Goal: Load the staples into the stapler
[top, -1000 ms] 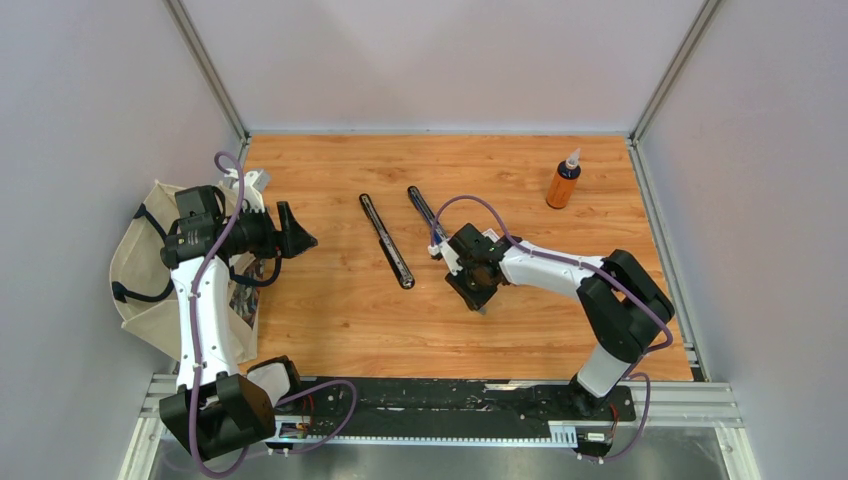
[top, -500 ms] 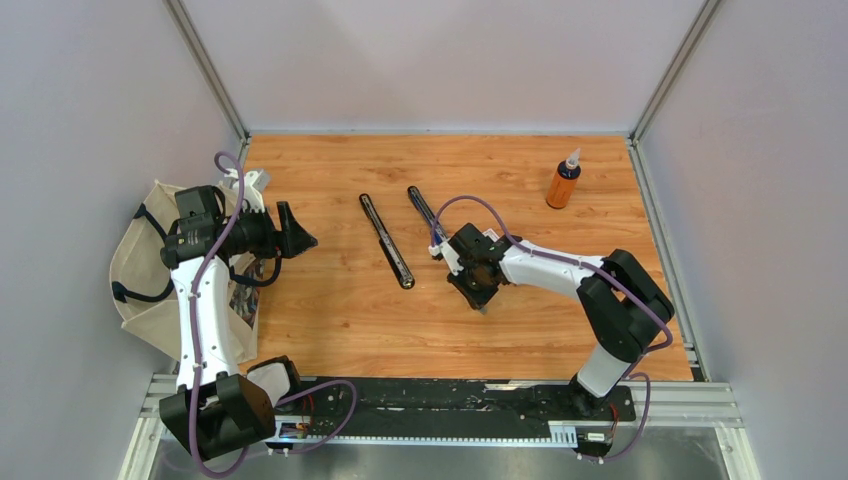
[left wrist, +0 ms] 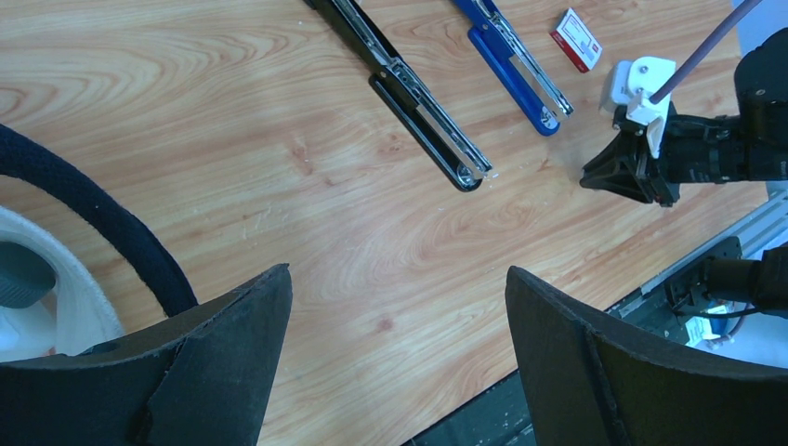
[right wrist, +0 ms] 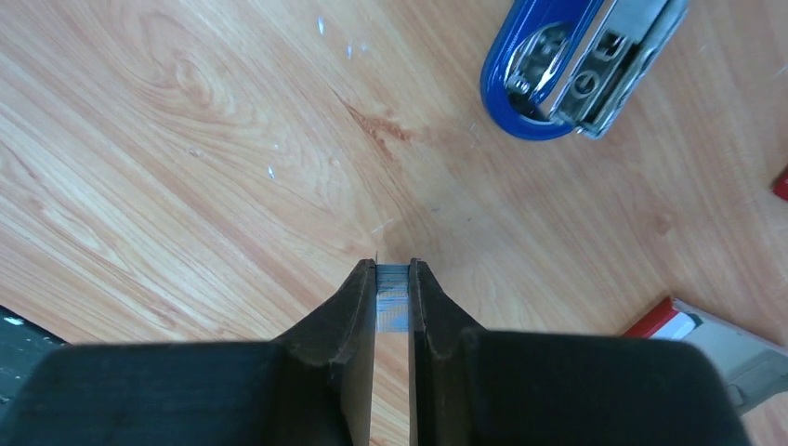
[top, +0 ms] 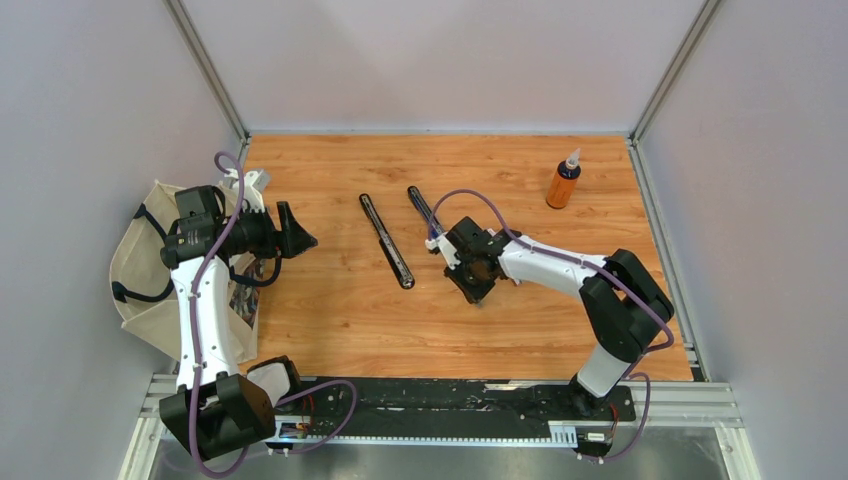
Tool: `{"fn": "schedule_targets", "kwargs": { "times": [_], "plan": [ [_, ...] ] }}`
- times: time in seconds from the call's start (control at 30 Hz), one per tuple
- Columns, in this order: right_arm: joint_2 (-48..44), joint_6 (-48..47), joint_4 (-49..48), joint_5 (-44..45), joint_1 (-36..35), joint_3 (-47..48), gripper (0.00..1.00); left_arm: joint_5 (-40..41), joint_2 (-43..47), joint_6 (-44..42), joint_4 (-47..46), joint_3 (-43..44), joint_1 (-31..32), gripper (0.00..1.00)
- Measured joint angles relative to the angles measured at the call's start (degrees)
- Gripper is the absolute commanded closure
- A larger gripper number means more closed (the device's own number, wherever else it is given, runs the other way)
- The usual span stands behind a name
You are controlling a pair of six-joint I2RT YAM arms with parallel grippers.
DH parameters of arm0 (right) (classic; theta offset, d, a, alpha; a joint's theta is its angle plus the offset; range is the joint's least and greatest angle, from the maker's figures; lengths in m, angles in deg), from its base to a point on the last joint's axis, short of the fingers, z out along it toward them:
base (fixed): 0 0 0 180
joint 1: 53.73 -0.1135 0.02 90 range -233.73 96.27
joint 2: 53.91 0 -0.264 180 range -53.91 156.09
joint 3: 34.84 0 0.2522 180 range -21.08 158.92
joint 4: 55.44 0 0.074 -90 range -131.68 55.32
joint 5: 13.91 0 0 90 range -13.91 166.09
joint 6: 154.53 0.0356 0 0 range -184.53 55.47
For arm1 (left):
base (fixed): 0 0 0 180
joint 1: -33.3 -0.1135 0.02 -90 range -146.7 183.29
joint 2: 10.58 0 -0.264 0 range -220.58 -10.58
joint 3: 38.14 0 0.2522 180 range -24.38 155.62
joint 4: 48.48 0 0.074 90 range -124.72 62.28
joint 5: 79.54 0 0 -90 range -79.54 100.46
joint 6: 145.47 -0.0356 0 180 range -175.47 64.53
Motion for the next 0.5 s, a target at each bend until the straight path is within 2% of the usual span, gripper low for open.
{"fn": "schedule_targets", "kwargs": {
  "times": [0.27, 0.5],
  "plan": [
    [-0.09, 1.09, 2.54, 0.00, -0.59, 8.31, 0.88, 0.59, 0.00, -0.24, 0.00, 0.00, -0.20, 0.07],
    [5.86, 5.18, 2.34, 1.38, -1.38, 26.43, 0.87, 1.77, -0.02, -0.98, 0.00, 0.00, -0.72, 0.07]
  ]
}}
